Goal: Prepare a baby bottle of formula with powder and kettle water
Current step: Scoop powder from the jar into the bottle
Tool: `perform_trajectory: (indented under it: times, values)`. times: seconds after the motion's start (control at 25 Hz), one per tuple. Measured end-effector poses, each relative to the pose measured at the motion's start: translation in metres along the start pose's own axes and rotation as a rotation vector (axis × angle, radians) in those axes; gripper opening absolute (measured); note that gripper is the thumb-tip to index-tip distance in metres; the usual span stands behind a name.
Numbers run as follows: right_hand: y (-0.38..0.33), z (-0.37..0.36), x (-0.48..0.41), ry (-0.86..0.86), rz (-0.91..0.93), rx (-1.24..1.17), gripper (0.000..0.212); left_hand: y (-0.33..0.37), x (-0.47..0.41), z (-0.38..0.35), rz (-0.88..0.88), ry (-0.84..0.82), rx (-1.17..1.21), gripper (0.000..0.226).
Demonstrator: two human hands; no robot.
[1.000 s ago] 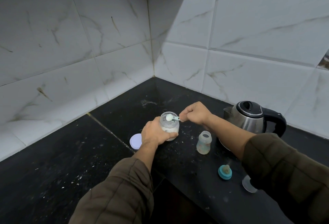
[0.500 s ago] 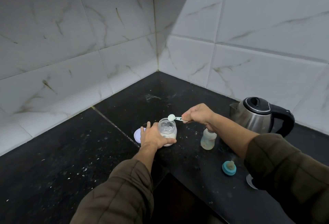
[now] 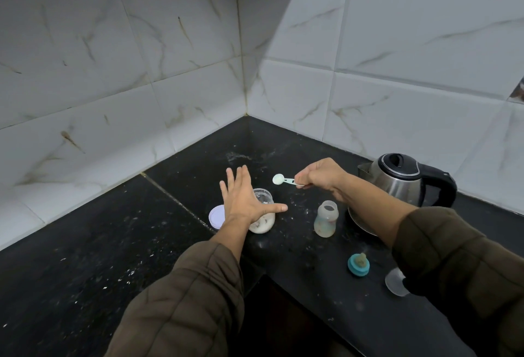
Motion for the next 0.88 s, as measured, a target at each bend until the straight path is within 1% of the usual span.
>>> perform_trajectory:
  times: [0.08,0.2,0.28,0.44,0.52,0.68,0.76,0.8,0.88]
  values:
    - [-0.004,0.013,0.003,0.064,-0.018,0.010,0.010,0.021,-0.002,0.008,-0.085,0.031,0.081,0.161]
    - [-0.005,0.040,0.005,0.173,-0.031,-0.023,0.013,0.052,-0.003,0.006,-0.148,-0.020,0.201,0.165]
    - [-0.001,0.058,0.007,0.222,-0.031,-0.061,0.012,0.072,-0.001,-0.002,-0.191,-0.053,0.231,0.167]
    - [0.013,0.087,0.016,0.263,-0.062,-0.101,0.011,0.097,0.007,-0.019,-0.204,-0.137,0.250,0.165]
    - [0.023,0.098,0.021,0.273,-0.081,-0.103,0.012,0.108,0.011,-0.030,-0.207,-0.206,0.254,0.162]
    - [0.042,0.109,0.029,0.286,-0.105,-0.110,0.011,0.120,0.015,-0.058,-0.175,-0.322,0.189,0.154]
    - [0.050,0.109,0.033,0.283,-0.112,-0.100,0.009,0.122,0.018,-0.070,-0.150,-0.370,0.144,0.143]
    - [0.056,0.109,0.034,0.284,-0.116,-0.094,0.011,0.123,0.019,-0.076,-0.134,-0.389,0.121,0.131]
    - [0.067,0.108,0.033,0.289,-0.128,-0.082,0.018,0.124,0.023,-0.085,-0.102,-0.394,0.090,0.094]
Point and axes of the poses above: each hand's wrist, its own x-axis away from the middle knuckle, its own z-axis out of the back of the hand, y = z × x, the point moved 3 cm from there along -x, towards the middle knuckle, and after that the axes turned 13 degrees about -x, right-handed, at the moved point
